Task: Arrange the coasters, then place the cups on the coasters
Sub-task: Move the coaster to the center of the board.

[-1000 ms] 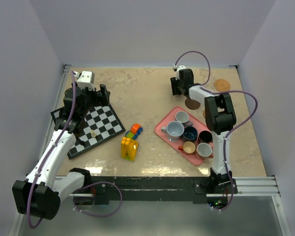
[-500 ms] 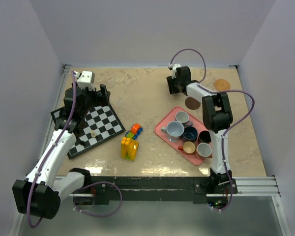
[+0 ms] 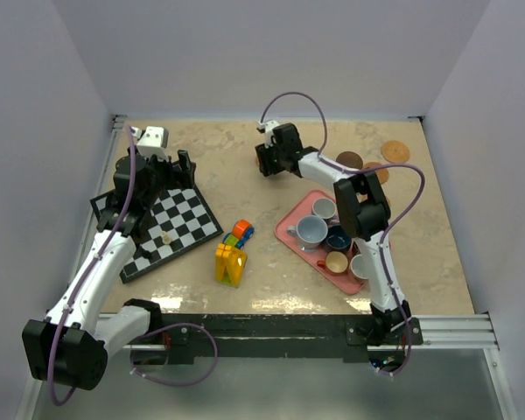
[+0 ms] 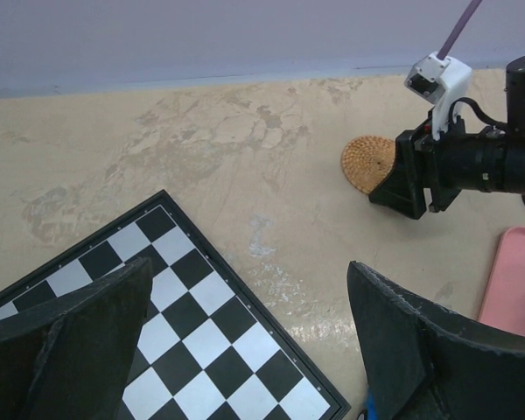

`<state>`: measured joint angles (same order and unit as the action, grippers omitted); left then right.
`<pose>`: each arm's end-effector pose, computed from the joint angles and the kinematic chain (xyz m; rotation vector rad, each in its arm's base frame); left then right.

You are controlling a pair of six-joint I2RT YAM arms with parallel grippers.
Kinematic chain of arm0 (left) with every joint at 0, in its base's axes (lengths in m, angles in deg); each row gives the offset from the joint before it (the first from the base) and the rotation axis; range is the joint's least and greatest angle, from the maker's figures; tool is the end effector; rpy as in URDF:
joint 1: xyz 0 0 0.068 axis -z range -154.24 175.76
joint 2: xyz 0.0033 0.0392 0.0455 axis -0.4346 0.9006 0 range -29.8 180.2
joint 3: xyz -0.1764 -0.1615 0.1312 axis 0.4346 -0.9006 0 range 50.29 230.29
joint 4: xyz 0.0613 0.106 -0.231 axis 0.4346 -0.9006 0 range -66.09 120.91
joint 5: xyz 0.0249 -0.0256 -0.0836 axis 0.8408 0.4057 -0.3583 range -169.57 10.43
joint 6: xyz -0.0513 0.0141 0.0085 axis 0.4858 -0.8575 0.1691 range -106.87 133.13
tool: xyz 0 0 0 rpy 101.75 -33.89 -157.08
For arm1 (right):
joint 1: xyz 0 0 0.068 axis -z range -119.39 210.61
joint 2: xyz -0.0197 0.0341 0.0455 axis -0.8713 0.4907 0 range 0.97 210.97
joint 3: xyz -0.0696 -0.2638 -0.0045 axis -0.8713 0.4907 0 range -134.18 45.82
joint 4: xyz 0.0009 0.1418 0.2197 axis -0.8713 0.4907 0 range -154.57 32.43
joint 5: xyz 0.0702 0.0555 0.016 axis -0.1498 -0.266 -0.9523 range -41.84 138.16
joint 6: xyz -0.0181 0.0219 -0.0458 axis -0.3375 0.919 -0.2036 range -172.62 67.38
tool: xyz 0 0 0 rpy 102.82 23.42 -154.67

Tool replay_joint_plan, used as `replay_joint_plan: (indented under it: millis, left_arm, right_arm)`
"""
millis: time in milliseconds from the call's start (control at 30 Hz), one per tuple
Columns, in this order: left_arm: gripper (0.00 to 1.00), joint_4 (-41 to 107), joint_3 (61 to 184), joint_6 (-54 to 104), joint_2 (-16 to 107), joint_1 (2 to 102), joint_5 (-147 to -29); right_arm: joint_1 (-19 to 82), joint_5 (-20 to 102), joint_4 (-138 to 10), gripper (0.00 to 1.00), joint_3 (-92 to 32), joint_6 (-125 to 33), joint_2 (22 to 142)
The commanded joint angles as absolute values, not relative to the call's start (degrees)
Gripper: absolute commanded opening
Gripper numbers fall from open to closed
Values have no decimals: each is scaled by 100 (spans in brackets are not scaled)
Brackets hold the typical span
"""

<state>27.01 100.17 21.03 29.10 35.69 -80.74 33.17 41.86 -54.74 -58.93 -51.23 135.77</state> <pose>0.2381 -0.0424 0.3359 0.0467 1.8021 -0.2407 0.4705 0.2487 0.1601 -0.5739 2.2187 0.3889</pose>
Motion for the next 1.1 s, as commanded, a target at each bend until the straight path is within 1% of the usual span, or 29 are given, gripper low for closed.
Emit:
replay_joint_plan:
  millis: [0, 300, 467, 733, 900, 1000, 1067]
  left_arm:
    - [97, 3003, 9994, 2139, 2830, 3595, -8009]
    - [96, 3197, 9977, 2148, 2874, 3595, -7992]
    - [96, 3232, 9951, 2131, 2900, 3595, -7983]
    - [98, 3644, 9740, 1938, 2725, 3622, -8220]
    - [98, 3996, 9582, 1850, 2549, 3709, -8264]
    - [97, 4119, 9537, 1832, 2636, 3788, -8264]
    - [95, 4085, 9625, 1771, 2838, 3946, -8212]
  right_arm:
    - [2933, 3806, -5244, 50, -6245, -4603, 13887]
    - [2519, 3762, -5560, 50, -7010, -4243, 14344]
    - [2511, 3788, -5736, 54, -7142, -4199, 14195]
    - [2511, 3612, -5587, 76, -7485, -4514, 13572]
    - [2528, 3998, -5604, 83, -7134, -4699, 12913]
    - [2668, 4376, -5657, 84, -6590, -4560, 12403]
    - [2844, 4394, -5832, 84, -6081, -4384, 12008]
